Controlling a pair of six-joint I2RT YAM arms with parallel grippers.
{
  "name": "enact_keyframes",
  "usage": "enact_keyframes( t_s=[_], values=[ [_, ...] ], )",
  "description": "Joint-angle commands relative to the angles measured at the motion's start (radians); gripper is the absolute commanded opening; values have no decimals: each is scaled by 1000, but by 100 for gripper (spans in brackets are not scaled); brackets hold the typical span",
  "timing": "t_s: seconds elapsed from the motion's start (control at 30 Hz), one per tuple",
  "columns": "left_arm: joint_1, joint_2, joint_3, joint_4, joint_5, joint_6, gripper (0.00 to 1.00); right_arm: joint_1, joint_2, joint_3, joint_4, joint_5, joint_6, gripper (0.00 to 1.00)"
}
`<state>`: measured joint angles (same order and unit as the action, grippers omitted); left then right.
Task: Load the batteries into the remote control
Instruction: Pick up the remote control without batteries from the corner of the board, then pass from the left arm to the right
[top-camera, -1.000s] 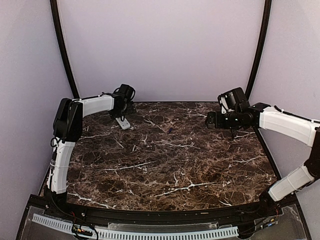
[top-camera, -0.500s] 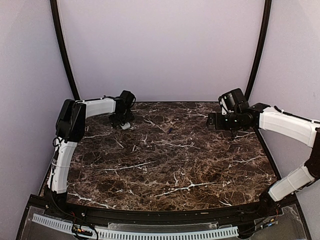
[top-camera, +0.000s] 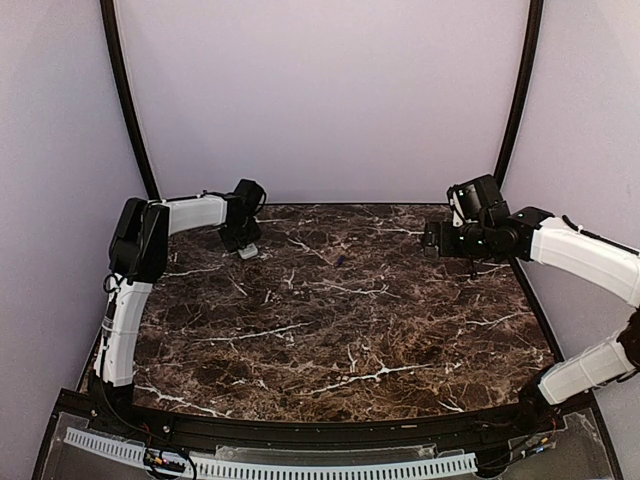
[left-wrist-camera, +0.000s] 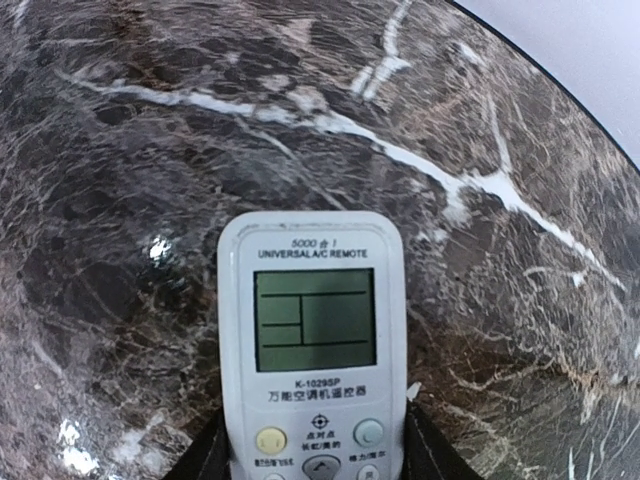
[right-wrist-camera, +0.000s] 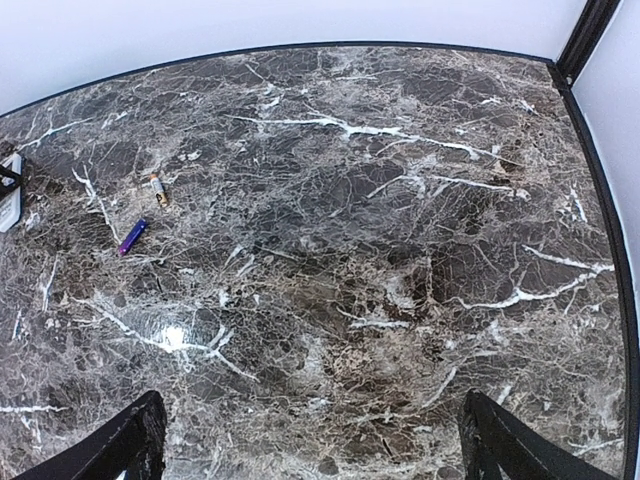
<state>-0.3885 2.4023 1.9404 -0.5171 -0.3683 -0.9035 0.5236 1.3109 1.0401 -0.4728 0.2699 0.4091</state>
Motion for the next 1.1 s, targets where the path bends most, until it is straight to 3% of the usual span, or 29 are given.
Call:
enact_keyframes(
  t_s=[0.0, 0.27, 0.43, 0.6, 0.73, 0.8, 0.93, 1.07],
  values=[
    [7, 12, -49, -25, 108, -10, 36, 8, -16, 11, -9, 10, 3, 99],
    [5, -84, -123, 44, 125, 67, 12, 8, -32, 33, -15, -16, 0, 99],
    [-16, -244, -261, 212, 151, 199, 1, 8, -52, 68, 1, -114, -46, 99],
    [-97, -477, -430, 438, 197, 370, 0, 11, -132, 128, 50, -350, -109, 99],
    [-213, -731, -627, 761, 262, 599, 0, 19, -239, 156, 214, -611, -114, 99],
    [-277, -851, -710, 890, 336, 719, 0, 34, -276, 152, 335, -734, -101, 98],
    [-379, -1069, -842, 1069, 653, 847, 0, 107, -259, 189, 546, -922, -83, 98],
    [-469, -1173, -877, 1093, 877, 887, 0, 211, -153, 317, 556, -997, -141, 97]
  ],
)
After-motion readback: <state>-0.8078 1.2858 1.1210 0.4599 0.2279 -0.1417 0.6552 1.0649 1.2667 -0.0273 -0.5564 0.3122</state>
